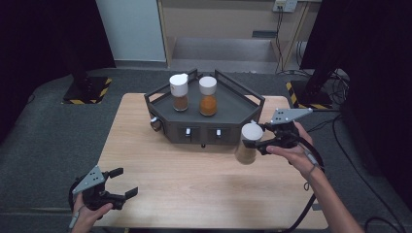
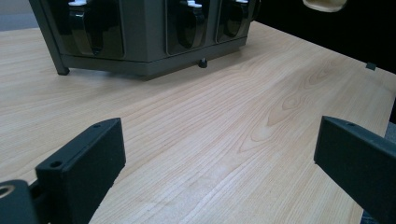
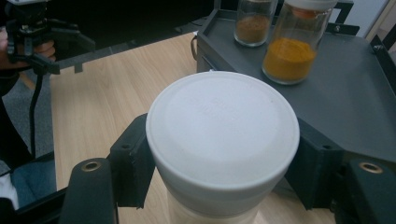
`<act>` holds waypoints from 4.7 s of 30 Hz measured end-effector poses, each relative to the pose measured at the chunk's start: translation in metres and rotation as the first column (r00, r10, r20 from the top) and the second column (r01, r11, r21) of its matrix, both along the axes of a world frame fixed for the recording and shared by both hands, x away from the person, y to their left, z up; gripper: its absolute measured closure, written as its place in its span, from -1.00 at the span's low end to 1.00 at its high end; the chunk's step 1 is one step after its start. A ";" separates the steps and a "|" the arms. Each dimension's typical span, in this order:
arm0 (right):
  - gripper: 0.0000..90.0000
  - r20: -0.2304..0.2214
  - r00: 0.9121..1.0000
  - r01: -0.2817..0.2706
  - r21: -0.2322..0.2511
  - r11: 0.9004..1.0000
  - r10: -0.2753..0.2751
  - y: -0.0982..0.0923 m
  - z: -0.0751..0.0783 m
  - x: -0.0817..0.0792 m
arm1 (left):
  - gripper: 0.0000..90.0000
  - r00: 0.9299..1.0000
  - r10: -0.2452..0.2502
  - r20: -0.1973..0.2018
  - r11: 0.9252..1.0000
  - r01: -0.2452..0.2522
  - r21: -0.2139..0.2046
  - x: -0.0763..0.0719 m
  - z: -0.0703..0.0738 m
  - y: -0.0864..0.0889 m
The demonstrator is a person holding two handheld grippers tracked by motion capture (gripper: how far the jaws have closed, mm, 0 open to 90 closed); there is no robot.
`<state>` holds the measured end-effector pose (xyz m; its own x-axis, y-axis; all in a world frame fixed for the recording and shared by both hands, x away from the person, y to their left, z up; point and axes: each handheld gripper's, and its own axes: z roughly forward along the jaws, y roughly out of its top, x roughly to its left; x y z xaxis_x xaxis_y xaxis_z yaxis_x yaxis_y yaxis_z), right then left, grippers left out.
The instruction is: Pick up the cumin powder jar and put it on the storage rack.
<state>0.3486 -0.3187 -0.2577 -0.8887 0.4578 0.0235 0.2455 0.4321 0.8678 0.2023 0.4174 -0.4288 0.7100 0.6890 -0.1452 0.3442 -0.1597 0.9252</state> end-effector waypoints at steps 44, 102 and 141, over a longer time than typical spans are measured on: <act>-0.24 0.017 0.990 0.137 0.018 0.990 -0.137 0.026 0.054 0.045 | -0.98 1.000 -0.003 -0.002 1.000 0.003 -0.003 0.000 0.000 0.001; -0.24 0.052 0.928 0.369 0.021 0.929 -0.370 0.056 0.035 0.111 | -0.98 1.000 0.010 -0.012 1.000 -0.010 0.007 0.001 0.000 0.002; -0.24 0.030 0.947 0.320 -0.014 0.947 -0.320 0.063 0.002 0.126 | -0.98 1.000 0.011 -0.013 1.000 -0.011 0.008 0.001 0.000 0.002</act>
<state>0.4750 -0.2561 -0.2559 -0.6954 0.7185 -0.0092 0.3503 0.3501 0.8687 0.2031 0.4196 -0.4289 0.7005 0.6981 -0.1484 0.3576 -0.1634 0.9195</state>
